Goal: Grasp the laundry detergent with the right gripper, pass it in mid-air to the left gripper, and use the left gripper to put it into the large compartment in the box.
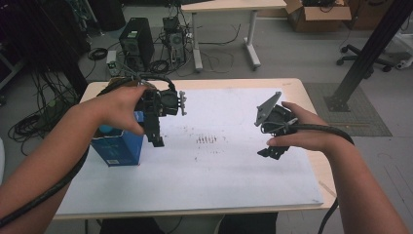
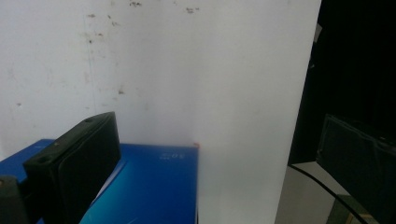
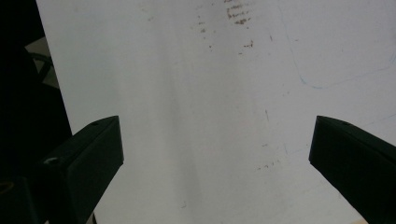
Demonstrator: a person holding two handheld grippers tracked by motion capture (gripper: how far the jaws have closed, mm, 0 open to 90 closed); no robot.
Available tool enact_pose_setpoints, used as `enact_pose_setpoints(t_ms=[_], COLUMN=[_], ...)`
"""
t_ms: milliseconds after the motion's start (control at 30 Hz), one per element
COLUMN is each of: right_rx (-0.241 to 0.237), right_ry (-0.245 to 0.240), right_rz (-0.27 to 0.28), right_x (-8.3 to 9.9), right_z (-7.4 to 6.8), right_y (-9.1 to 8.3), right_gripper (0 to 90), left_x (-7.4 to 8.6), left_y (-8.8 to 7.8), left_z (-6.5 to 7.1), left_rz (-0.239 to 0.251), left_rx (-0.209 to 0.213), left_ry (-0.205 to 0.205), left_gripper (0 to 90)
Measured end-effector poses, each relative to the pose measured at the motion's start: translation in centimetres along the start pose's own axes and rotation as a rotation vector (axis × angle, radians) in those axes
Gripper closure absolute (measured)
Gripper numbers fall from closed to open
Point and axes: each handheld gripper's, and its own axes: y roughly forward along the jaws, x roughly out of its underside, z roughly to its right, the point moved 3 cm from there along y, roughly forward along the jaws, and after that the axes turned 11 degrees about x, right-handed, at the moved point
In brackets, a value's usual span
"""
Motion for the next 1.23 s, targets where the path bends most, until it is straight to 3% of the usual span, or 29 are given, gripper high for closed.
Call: enact_pose_setpoints(t_ms=[467,1233], right_rx=[-0.035,-0.024], right_ry=[-0.039,-0.038], right_rz=[-0.060,-0.042], right_x=[-1.5,-2.9], right_z=[0.9,0.8], right_y=[1.8,1.9], right_gripper=[3.1,3.1], left_x=[-0.6,-0.2], left_y=[1.4,1.0], left_z=[-0.8,-0.8], left_rz=[-0.010,0.007], left_rx=[0.023,0.004], left_ry=[0.005,0.014], left_gripper=[0.2,0.2])
